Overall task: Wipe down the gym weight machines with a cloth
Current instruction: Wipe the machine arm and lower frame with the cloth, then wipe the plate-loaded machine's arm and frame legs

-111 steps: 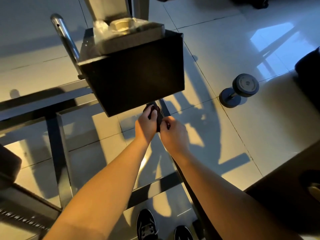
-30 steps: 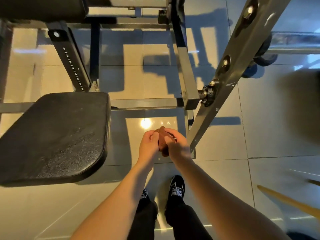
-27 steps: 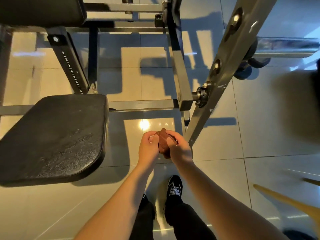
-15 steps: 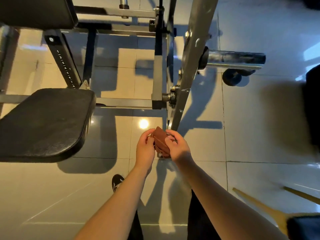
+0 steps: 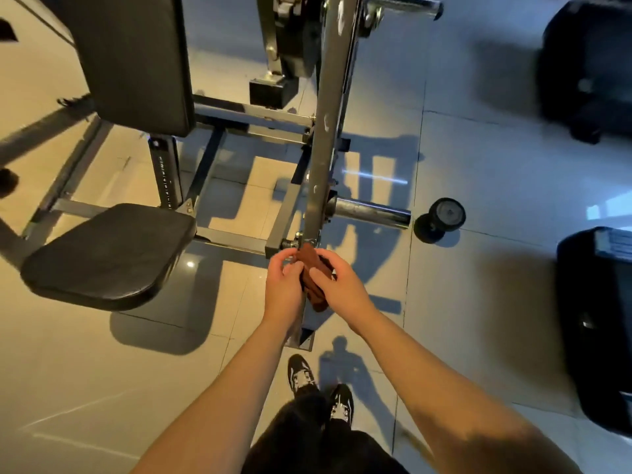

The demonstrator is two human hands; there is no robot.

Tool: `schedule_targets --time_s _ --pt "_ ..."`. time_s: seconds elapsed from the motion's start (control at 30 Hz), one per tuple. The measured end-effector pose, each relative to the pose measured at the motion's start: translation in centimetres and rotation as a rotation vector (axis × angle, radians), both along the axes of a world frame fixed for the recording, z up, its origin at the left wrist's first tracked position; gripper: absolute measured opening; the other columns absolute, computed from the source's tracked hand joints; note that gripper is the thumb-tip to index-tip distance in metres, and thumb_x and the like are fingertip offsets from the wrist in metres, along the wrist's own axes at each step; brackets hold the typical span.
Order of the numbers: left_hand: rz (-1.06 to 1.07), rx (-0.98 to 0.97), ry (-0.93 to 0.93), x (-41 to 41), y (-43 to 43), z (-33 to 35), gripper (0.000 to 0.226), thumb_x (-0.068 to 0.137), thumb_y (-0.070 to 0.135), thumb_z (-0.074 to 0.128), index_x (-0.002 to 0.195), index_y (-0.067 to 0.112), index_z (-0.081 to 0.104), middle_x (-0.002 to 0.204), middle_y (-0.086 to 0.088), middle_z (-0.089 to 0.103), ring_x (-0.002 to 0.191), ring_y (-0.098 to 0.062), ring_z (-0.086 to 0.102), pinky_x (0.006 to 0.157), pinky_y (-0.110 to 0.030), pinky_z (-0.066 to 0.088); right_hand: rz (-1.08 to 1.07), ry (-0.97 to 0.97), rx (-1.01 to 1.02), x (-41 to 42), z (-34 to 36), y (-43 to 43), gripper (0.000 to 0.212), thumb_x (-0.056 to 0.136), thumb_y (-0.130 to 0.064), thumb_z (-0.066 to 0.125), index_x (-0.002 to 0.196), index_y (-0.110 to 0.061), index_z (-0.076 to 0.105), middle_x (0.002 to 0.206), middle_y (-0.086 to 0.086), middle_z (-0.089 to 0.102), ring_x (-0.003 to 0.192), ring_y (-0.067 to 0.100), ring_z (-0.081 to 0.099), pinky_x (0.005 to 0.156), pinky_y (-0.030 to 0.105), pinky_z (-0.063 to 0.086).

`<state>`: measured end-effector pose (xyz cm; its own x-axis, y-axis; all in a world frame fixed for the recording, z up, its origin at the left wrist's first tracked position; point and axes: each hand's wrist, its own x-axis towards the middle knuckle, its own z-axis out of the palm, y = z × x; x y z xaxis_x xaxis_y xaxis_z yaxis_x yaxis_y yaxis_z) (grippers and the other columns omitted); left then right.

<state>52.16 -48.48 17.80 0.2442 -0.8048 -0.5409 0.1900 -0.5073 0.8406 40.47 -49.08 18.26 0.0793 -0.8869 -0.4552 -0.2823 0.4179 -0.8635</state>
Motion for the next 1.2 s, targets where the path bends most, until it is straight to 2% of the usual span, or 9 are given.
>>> schedule_targets --time_s 0.17,0.27,0.33,0.43,0.7,0.77,0.93,1.1,1.2 --pt "-0.126 -0.128 -0.05 -1.0 -4.2 7.0 0.03 0.098 0.005 0.047 0.119 0.021 0.063 0.107 -0.004 0.069 0.088 -0.005 0.068 0.075 -0.022 0.055 -0.061 0.009 -0.139 -1.3 6.6 -3.5 0.04 0.095 -0.01 0.06 0.129 -0.032 0.061 0.118 -0.006 0.066 0.108 0.01 0.064 0.098 0.036 0.056" --pt "-0.244 -0.235 -0.144 -1.4 -6.6 10.9 0.028 0.102 0.011 0.048 0.119 0.027 0.063 0.109 0.01 0.067 0.094 0.003 0.064 0.072 -0.011 0.05 -0.099 0.026 -0.226 -2.7 10.6 -5.8 0.033 0.097 -0.008 0.058 0.12 -0.031 0.064 0.107 -0.015 0.067 0.1 0.002 0.064 0.089 0.023 0.056" --pt "-0.327 -0.305 -0.204 -1.8 -8.5 13.3 0.028 0.105 0.016 0.047 0.124 0.031 0.06 0.116 0.013 0.065 0.107 0.0 0.062 0.079 -0.011 0.05 -0.126 0.032 -0.302 -4.0 13.3 -7.5 0.03 0.099 -0.009 0.056 0.119 -0.029 0.063 0.107 -0.014 0.064 0.101 0.003 0.062 0.086 0.018 0.054" --pt "-0.4 -0.41 -0.327 -2.9 -11.4 16.2 0.035 0.106 0.019 0.045 0.14 0.028 0.053 0.126 0.011 0.059 0.116 -0.003 0.056 0.094 -0.016 0.043 -0.176 0.026 -0.411 -5.7 16.1 -10.3 0.029 0.099 -0.008 0.055 0.119 -0.027 0.063 0.11 -0.008 0.064 0.104 0.006 0.061 0.094 0.032 0.055" --pt "-0.199 -0.538 -0.479 -6.9 -19.3 21.3 0.041 0.106 0.025 0.046 0.147 0.029 0.047 0.143 0.011 0.049 0.13 -0.004 0.045 0.103 -0.021 0.037 -0.123 0.005 -0.585 -9.4 19.8 -19.3 0.035 0.098 -0.016 0.055 0.123 -0.042 0.059 0.125 -0.001 0.06 0.114 0.012 0.058 0.101 0.042 0.054" --pt "-0.155 -0.578 -0.567 -7.8 -22.2 22.3 0.043 0.106 0.027 0.046 0.149 0.028 0.043 0.151 0.008 0.045 0.137 -0.007 0.042 0.111 -0.026 0.034 -0.092 0.013 -0.642 -10.7 20.8 -22.3 0.037 0.099 -0.015 0.054 0.125 -0.04 0.059 0.125 -0.001 0.059 0.114 0.011 0.058 0.102 0.037 0.053" --pt "-0.031 -0.608 -0.693 -9.7 -27.7 25.4 0.05 0.106 0.025 0.044 0.155 0.025 0.033 0.154 0.006 0.041 0.141 -0.013 0.039 0.118 -0.038 0.032 0.065 0.048 -0.844 -12.8 25.6 -30.5 0.036 0.103 -0.013 0.052 0.134 -0.029 0.061 0.128 -0.002 0.056 0.113 0.004 0.051 0.084 -0.004 0.037" --pt "0.123 -0.529 -0.691 -9.3 -30.2 27.0 0.051 0.105 0.038 0.045 0.155 0.035 0.032 0.158 0.007 0.04 0.142 -0.013 0.04 0.119 -0.042 0.033 0.188 -0.057 -1.023 -12.3 30.8 -36.6 0.036 0.103 -0.01 0.053 0.135 -0.026 0.061 0.13 -0.003 0.052 0.12 0.01 0.053 0.101 0.029 0.054" --pt "0.167 -0.556 -0.687 -9.9 -31.3 28.4 0.049 0.105 0.04 0.044 0.154 0.038 0.034 0.157 0.01 0.041 0.142 -0.011 0.041 0.119 -0.043 0.034 0.17 -0.058 -1.117 -11.8 32.5 -39.3 0.037 0.102 -0.01 0.053 0.136 -0.024 0.06 0.132 -0.001 0.05 0.123 0.015 0.052 0.099 0.036 0.056"
